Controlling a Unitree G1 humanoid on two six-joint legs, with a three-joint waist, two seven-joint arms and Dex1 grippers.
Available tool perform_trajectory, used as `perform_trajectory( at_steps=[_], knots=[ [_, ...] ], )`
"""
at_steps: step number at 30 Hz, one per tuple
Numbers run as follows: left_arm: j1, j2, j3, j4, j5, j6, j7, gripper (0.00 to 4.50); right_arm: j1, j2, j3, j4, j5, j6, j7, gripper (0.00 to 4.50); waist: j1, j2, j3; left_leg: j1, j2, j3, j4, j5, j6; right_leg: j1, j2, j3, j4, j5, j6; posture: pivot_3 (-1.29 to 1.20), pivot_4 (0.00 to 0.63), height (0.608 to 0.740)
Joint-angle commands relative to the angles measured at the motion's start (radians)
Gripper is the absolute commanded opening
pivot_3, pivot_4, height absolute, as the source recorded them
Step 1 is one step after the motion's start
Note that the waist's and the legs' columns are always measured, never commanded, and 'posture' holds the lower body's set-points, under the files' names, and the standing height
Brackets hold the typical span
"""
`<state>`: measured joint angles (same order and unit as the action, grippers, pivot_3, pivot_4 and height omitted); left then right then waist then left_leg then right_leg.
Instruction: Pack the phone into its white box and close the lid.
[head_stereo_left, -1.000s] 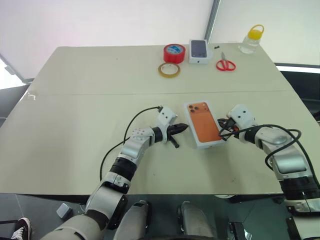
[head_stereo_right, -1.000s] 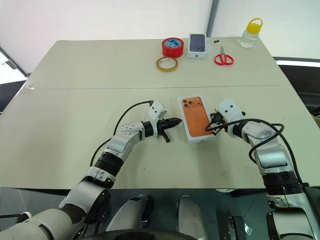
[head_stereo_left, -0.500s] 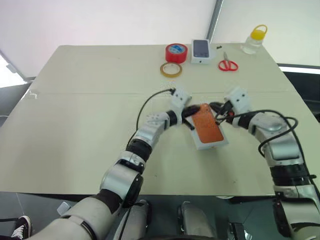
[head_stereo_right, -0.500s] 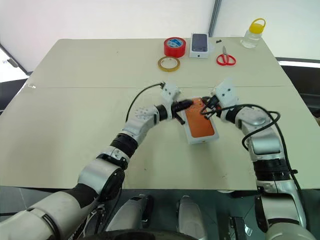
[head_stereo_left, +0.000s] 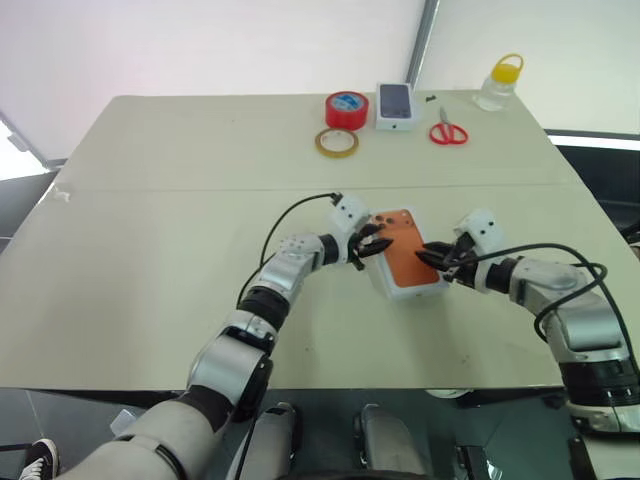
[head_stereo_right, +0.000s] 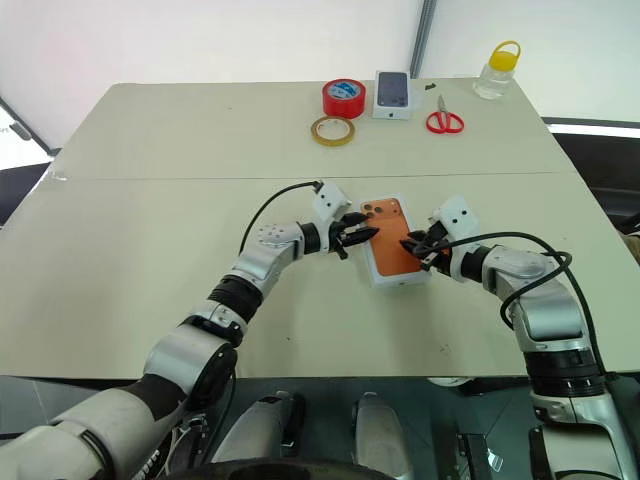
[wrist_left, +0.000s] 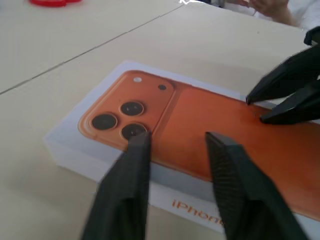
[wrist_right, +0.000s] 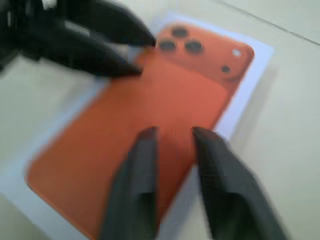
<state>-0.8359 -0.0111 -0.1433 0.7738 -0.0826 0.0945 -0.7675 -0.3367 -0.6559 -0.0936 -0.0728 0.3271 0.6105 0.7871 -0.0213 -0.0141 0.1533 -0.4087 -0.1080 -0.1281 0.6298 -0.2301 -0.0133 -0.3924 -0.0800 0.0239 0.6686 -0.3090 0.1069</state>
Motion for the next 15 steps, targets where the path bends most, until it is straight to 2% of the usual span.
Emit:
perform_trajectory(
  at_steps=[1,2,3,4,5,8,11,15],
  knots=[
    [0.031,0.092,0.054,-0.209,-0.067,0.062,-0.058,3.84,-0.071,0.011,-0.079,-0.027,0.065,-0.025,-0.007,3.01,0.000,0.000,0.001,0.000,0.000,0.000,0.000,0.000,0.000,-0.001,0.000,0.000,0.000,0.000,0.000,0.00,0.150,0.740],
    [0.048,0.128,0.057,-0.264,-0.070,0.079,-0.069,4.34,-0.076,0.012,-0.081,-0.029,0.071,-0.031,-0.001,3.46,0.001,0.000,0.001,-0.001,0.000,0.000,-0.001,0.000,0.000,-0.002,0.000,0.000,0.000,0.000,0.000,0.00,0.150,0.740],
    [0.070,0.172,0.053,-0.316,-0.056,0.080,-0.073,4.50,-0.070,0.009,-0.073,-0.031,0.058,-0.063,0.004,4.11,0.003,0.000,0.001,-0.001,0.000,0.000,-0.001,0.000,-0.001,-0.002,0.000,0.001,0.000,0.000,0.000,0.00,0.150,0.740],
    [0.091,0.210,0.047,-0.354,-0.026,0.069,-0.051,4.50,-0.063,0.010,-0.068,-0.035,0.054,-0.082,0.011,4.49,0.004,0.000,0.001,-0.001,0.000,0.000,-0.001,0.000,-0.001,-0.002,0.000,0.001,0.000,0.000,0.000,0.00,0.150,0.740],
    [0.111,0.244,0.043,-0.389,-0.004,0.074,-0.034,4.50,-0.056,0.011,-0.066,-0.040,0.058,-0.086,0.015,4.49,0.006,0.000,0.001,-0.001,0.000,-0.001,-0.001,0.000,-0.001,-0.002,0.000,0.001,0.000,0.000,0.000,0.00,0.150,0.740],
    [0.231,0.353,0.075,-0.588,-0.143,0.252,-0.167,4.50,-0.014,0.017,-0.067,-0.093,0.099,-0.138,0.069,4.49,0.008,0.000,0.000,-0.001,0.000,0.000,-0.001,0.001,-0.001,-0.001,-0.001,0.001,-0.001,0.000,0.000,0.00,0.150,0.740],
    [0.308,0.400,0.135,-0.703,-0.213,0.307,-0.157,4.50,0.032,-0.010,-0.061,-0.128,0.119,-0.169,0.136,4.49,0.011,0.001,0.001,-0.002,0.000,0.000,-0.001,0.000,-0.001,-0.001,-0.001,0.001,-0.003,0.000,0.000,0.00,0.150,0.740],
    [0.452,0.528,0.186,-0.835,-0.237,0.340,-0.183,4.50,0.075,-0.063,-0.070,-0.110,0.099,-0.217,0.195,4.49,0.008,0.001,0.001,-0.001,0.000,-0.001,0.000,0.000,0.000,0.000,-0.001,0.000,-0.002,0.000,-0.001,0.00,0.150,0.740]
  ],
)
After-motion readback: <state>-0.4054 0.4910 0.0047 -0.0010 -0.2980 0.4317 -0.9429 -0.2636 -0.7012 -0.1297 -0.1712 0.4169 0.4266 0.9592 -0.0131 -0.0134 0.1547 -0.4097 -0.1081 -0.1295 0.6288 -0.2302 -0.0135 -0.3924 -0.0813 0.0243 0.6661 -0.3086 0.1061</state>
